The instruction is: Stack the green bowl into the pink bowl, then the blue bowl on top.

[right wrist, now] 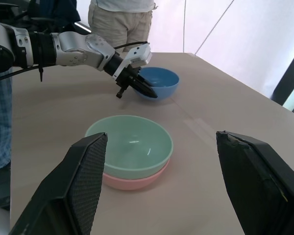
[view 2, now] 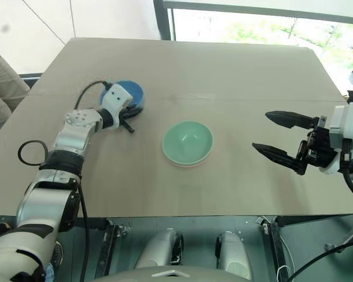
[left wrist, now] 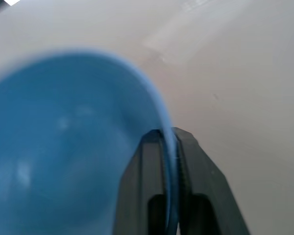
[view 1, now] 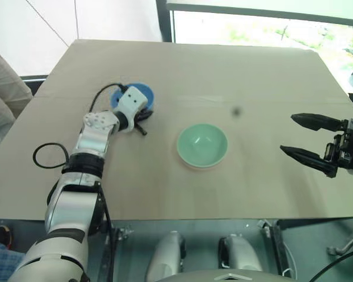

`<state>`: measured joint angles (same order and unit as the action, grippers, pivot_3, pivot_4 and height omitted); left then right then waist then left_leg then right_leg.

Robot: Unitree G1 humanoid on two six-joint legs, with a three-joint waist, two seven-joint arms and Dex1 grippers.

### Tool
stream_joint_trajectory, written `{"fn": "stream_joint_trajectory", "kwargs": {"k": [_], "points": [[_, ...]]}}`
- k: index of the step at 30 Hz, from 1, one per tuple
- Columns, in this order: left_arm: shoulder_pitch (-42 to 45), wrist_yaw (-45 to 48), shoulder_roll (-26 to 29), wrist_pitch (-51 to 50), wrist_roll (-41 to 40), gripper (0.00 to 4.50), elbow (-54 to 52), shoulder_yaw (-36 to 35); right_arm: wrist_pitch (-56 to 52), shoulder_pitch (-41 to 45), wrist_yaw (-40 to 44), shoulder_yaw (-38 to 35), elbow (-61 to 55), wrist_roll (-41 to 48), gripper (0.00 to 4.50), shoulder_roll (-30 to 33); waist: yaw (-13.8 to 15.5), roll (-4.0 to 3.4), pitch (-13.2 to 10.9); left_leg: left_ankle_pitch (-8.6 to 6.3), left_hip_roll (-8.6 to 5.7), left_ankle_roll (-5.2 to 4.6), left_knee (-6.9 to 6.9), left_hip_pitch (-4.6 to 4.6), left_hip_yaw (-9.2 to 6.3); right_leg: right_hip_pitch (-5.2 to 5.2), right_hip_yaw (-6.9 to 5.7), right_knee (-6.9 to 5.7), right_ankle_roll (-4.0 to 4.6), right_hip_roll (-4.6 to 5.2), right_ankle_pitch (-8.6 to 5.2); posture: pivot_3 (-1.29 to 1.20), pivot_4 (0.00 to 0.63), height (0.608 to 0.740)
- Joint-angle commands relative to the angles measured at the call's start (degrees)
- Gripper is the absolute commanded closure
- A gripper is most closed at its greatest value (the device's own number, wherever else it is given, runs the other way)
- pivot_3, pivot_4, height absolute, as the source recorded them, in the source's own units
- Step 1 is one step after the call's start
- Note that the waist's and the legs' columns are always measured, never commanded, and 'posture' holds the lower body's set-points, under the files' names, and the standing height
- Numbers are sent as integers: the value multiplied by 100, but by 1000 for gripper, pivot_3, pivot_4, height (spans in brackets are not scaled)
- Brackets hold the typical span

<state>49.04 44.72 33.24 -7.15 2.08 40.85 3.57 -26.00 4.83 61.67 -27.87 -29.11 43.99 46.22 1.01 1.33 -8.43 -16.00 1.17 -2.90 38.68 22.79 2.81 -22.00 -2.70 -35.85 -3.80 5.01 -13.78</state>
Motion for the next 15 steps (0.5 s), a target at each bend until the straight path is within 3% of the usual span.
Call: {"fn": "stream_joint_trajectory", "kwargs": {"k": [1, 9, 15], "points": [[-5, 123, -31, -4, -46, 4436, -338, 30, 129, 33, -76, -79, -75, 81, 787, 68, -4, 1, 0, 0, 1, 0, 0, 1, 0, 0, 0, 0, 0, 0, 0, 0, 150, 740], [-118, 1354, -346, 113, -852, 4436, -1897, 117, 162, 32, -123, 12, -67, 50, 787, 67, -3, 2, -1, -3, 3, -5, 8, 14, -7, 1, -8, -2, 0, 1, 0, 0, 150, 740], [-564, 2767, 116, -751, -1721, 4436, -3936, 466, 184, 50, -163, 108, -85, 39, 787, 58, -32, -3, -3, -3, 9, -5, 5, 7, -1, 0, -1, -2, 0, -3, 0, 0, 150, 740]]}}
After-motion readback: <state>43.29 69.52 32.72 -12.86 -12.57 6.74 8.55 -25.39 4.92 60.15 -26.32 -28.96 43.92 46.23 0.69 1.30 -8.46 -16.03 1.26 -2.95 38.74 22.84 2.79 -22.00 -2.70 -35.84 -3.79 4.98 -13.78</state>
